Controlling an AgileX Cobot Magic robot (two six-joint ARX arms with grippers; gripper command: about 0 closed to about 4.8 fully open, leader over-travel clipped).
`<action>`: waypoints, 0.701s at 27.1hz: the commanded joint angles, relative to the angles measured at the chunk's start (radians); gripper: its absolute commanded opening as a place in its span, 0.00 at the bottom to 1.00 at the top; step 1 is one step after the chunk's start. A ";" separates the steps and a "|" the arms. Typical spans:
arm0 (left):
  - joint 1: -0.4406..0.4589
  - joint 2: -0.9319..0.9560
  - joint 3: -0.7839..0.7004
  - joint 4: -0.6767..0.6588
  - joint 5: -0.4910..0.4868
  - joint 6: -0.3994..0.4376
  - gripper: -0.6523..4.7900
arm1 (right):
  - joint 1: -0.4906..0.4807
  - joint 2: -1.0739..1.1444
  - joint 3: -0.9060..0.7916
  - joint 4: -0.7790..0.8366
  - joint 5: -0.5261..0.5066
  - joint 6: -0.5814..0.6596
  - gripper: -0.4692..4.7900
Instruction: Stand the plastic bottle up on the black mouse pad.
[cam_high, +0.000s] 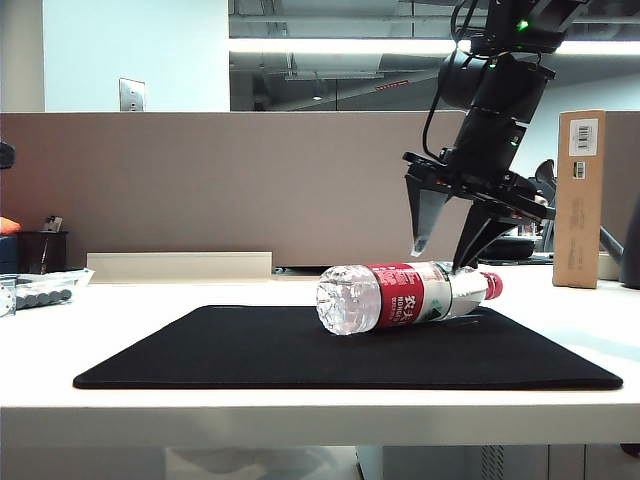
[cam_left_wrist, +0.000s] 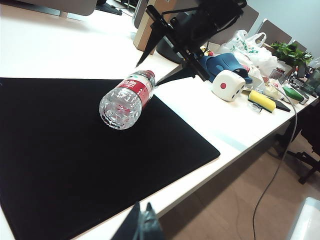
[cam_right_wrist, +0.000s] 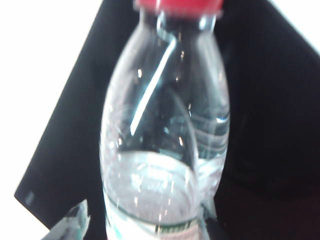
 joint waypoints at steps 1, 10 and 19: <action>0.002 0.000 0.005 0.013 0.008 0.001 0.11 | 0.000 -0.001 0.005 0.008 0.051 0.023 0.64; 0.002 0.000 0.005 0.013 0.007 0.001 0.11 | 0.039 0.069 0.005 0.050 0.057 0.080 0.68; 0.002 0.000 0.005 0.008 0.007 0.001 0.11 | 0.057 0.099 0.005 0.030 0.117 0.079 0.59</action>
